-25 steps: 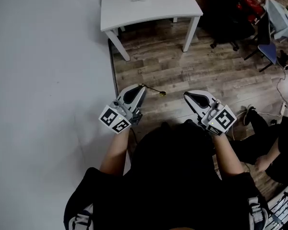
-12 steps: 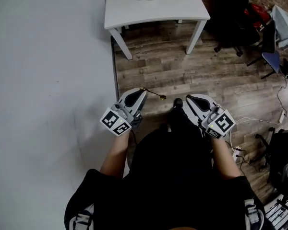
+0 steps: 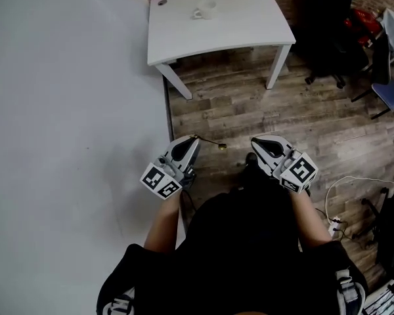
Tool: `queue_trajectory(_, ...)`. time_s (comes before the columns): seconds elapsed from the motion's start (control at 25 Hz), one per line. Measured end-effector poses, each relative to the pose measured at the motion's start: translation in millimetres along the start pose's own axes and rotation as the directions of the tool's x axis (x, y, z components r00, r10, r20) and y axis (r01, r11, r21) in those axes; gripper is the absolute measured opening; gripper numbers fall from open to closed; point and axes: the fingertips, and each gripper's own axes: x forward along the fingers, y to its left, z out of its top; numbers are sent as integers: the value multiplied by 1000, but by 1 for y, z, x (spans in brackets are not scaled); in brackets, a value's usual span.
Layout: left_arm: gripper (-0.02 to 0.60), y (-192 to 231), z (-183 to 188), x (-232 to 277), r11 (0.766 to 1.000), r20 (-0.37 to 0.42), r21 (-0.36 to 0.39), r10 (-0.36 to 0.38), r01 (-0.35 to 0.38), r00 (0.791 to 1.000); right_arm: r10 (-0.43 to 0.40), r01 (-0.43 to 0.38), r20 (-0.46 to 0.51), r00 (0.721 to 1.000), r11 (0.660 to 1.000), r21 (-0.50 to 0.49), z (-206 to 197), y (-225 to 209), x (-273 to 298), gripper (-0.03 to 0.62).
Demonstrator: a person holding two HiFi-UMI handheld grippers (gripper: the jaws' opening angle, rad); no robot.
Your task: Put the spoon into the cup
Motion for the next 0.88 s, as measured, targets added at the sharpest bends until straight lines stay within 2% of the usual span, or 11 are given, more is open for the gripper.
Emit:
queue_trajectory(0.16,18,20,18,42,1000,8,0,27,-27,1000,40,-40,-1,999,999,8,18,-43,8,6)
queue_trajectory(0.36,18,46,43,82,995,32,13,95,-95,995,105,-106,10,994,994,19,33,-91,15,6)
queue_trajectory(0.52,18,71,41,102,990,30,15,140,-141,990,130,-130,17,991,992,-2,38,-129,31,6)
queue_trajectory(0.68,18,96,38,121,987,0,-4,162,-162,987,145,-146,38,989,989,18,45,-158,51,6)
queue_trajectory(0.88,18,143,31,138,981,-18,-33,188,-189,982,126,-127,28,992,991,49,41,-203,76,6)
